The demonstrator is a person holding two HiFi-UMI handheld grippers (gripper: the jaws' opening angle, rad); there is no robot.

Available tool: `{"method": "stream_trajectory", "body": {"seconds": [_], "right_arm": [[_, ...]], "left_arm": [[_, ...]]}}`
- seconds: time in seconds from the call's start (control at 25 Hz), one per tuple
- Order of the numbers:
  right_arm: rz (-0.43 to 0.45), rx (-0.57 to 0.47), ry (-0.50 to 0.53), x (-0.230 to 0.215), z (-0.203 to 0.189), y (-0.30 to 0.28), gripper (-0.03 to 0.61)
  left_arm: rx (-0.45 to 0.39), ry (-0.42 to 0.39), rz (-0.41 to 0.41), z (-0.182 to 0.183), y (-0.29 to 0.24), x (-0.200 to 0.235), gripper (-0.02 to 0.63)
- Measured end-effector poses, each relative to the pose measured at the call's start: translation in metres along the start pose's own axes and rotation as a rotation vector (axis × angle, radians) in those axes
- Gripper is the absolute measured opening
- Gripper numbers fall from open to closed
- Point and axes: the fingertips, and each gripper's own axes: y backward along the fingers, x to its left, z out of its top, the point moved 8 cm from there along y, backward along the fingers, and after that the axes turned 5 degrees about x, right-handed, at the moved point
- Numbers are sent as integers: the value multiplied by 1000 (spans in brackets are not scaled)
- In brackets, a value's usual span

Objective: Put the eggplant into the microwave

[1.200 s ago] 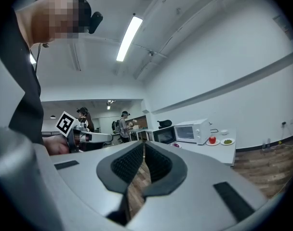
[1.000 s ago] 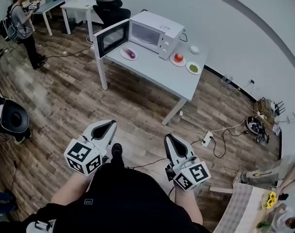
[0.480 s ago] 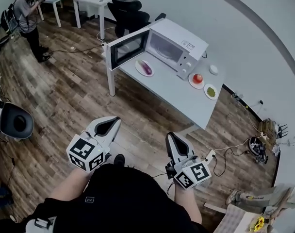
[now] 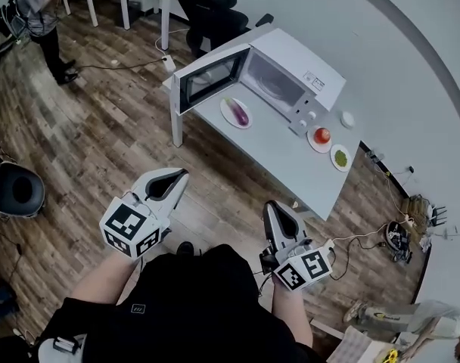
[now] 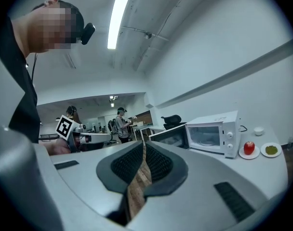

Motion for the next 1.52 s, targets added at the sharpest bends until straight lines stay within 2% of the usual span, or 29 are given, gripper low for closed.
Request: {"method": "stream_trajectory", "body": {"seconds": [0.24, 0.48, 0.68, 0.88, 1.28, 1.44, 1.52], "right_arm": [[4, 9, -18, -35, 6, -30, 18], [14, 12, -10, -88, 13, -58, 18], [50, 15, -7, -143, 22, -86, 18], [106, 32, -23, -182, 26, -113, 18], [140, 72, -51, -212, 24, -158, 18], [114, 97, -66, -218, 12, -181, 18], [97, 105, -83, -225, 4, -197, 18]], "left_arm": [[9, -3, -9, 7, -39, 24, 9], [34, -7, 1, 16, -99, 43, 9], [13, 38, -16, 29, -155, 54, 8], [24, 51, 10, 38, -195, 63, 8], [117, -79, 36, 30, -253, 91, 8], [169, -201, 48, 18, -273, 112, 9], [179, -227, 33, 11, -284, 125, 9]]}}
